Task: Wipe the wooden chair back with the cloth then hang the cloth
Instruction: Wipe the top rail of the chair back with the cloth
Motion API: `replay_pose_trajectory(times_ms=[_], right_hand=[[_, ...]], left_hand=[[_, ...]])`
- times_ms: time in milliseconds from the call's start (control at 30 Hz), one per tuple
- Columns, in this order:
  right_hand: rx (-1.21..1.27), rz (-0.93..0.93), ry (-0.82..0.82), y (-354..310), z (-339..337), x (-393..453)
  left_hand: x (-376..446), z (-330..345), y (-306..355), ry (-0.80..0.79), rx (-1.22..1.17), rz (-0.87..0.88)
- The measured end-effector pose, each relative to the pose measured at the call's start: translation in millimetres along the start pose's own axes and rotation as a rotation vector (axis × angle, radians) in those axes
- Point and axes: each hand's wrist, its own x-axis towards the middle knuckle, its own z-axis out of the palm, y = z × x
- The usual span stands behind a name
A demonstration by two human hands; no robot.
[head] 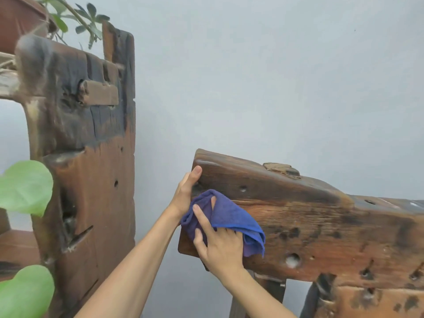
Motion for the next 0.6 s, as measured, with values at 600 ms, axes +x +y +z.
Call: replay_pose_trajectory(times_ms=[600], right_hand=[[-0.699, -0.710, -0.248, -51.5, -33.3, 128.0]], left_hand=[[-40.8, -94.6, -94.5, 0.364, -0.455, -0.307]])
